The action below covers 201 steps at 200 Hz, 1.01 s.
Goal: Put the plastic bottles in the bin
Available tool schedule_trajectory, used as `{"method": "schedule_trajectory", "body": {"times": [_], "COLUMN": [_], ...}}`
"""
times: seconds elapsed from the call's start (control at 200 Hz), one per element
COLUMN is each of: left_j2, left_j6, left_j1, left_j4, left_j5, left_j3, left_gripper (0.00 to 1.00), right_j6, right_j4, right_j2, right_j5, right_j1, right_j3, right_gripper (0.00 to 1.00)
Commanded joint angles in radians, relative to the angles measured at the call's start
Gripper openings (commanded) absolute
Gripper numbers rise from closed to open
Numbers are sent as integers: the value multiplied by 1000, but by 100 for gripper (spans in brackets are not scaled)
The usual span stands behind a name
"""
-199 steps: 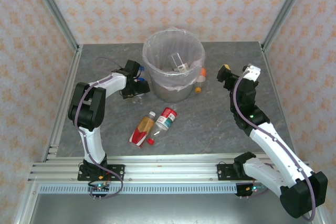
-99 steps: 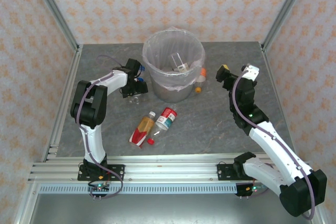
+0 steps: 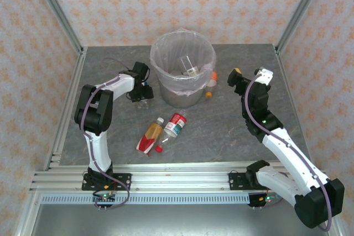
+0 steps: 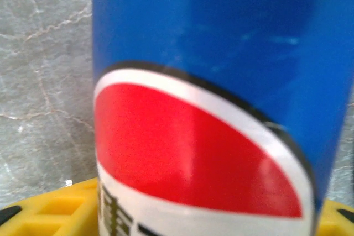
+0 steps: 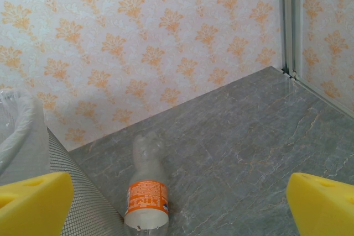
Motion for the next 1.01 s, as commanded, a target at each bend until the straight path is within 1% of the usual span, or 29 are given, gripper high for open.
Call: {"method": "schedule_trajectory", "body": {"times": [0.0,0.24,0.315,0.34,0.465,0.686,1.001], "left_j2": [12,-59,-75,-111,-157,-252,-366], "left_j6": [9,23,21,20,10,-18,-23], "left_j1": [-14,-15,-15,-15,-15,-15,-18], "left_j4": [20,6,3,1,2,23,29], "left_j5": [9,-14,-31,-35,-44,-81,-91], "left_j3": [-36,-31,-32,-33,-39,-68,-77], "left_gripper": [53,51,47,47,45,45,44], "right_j6": [13,12,12,12,8,6,6], "right_j4": [7,6,7,7,12,8,12], "right_j2": [-2,-1,1,1,7,22,28], "right_j5": [0,-2,-2,-2,-1,-9,-4], "right_j1": [-5,-6,-6,-6,-6,-7,-8], "right_j3": [-4,-4,-4,-4,-3,4,0], "right_gripper": [99,99,99,99,99,99,99]}}
